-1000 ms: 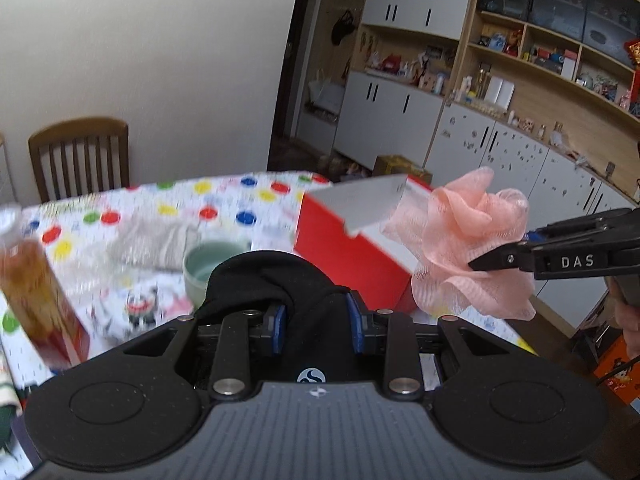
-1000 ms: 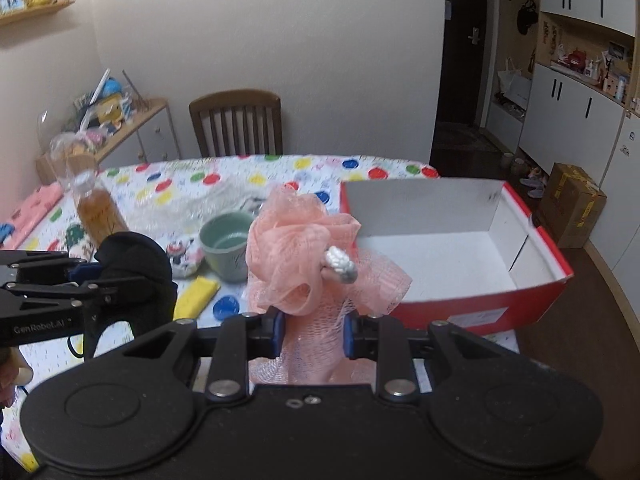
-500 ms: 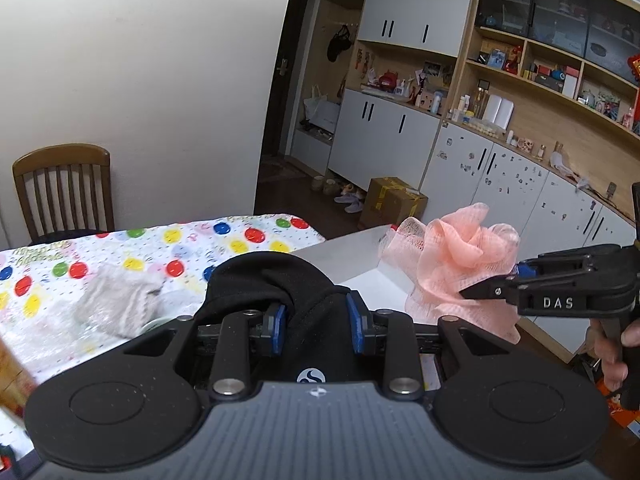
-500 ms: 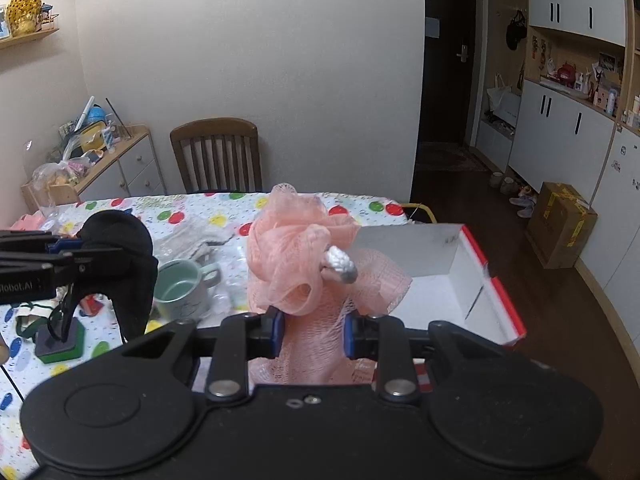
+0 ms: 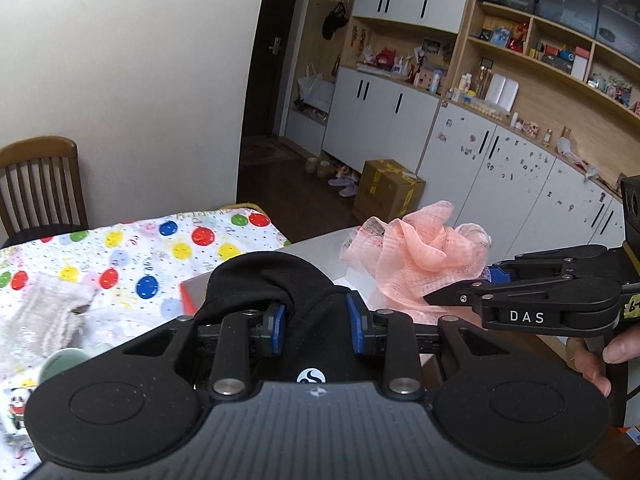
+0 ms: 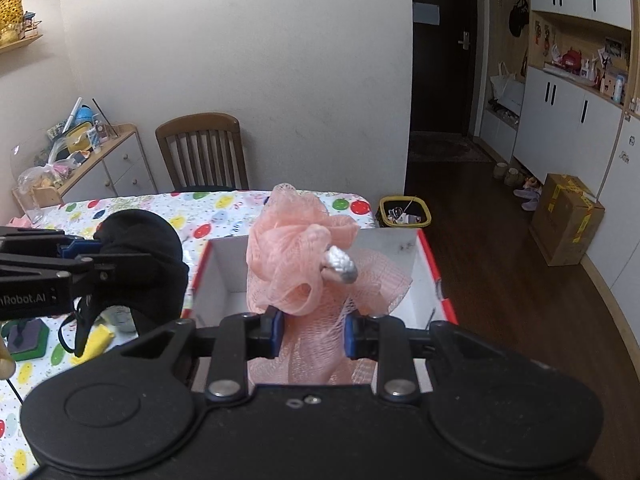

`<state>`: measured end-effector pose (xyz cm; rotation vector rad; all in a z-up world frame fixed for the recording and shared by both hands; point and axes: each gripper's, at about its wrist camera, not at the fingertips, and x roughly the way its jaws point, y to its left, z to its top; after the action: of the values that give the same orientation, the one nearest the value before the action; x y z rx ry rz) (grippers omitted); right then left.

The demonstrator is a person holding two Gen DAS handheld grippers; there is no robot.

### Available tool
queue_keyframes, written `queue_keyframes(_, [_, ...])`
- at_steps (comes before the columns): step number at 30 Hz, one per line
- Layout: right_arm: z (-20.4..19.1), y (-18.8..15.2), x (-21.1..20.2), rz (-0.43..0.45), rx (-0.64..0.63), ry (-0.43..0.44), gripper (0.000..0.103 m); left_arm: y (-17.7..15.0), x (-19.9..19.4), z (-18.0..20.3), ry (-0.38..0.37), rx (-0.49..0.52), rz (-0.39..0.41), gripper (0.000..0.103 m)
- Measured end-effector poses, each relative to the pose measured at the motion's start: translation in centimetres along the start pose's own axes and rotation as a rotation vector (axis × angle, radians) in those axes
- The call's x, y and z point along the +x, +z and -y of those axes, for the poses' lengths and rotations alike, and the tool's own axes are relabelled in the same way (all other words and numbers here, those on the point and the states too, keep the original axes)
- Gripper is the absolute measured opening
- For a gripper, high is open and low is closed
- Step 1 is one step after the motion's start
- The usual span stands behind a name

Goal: Organize soft objects
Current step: 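Carry the bath puff and black cloth with both grippers over the red box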

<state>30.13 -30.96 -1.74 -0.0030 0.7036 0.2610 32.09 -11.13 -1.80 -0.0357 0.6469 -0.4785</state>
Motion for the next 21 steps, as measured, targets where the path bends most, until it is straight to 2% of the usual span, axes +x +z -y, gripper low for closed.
queue_keyframes(13, [4.0, 0.2, 4.8, -0.046, -0.038, 0.014, 0.028, 2.6, 8.1, 1.3, 0.019, -0.065, -0.029, 0.030])
queue_keyframes(21, [4.2, -0.1, 8.0, -0.120, -0.062, 0.043, 0.028, 1.2, 13.5, 0.5, 0.045, -0.094, -0.142, 0.030])
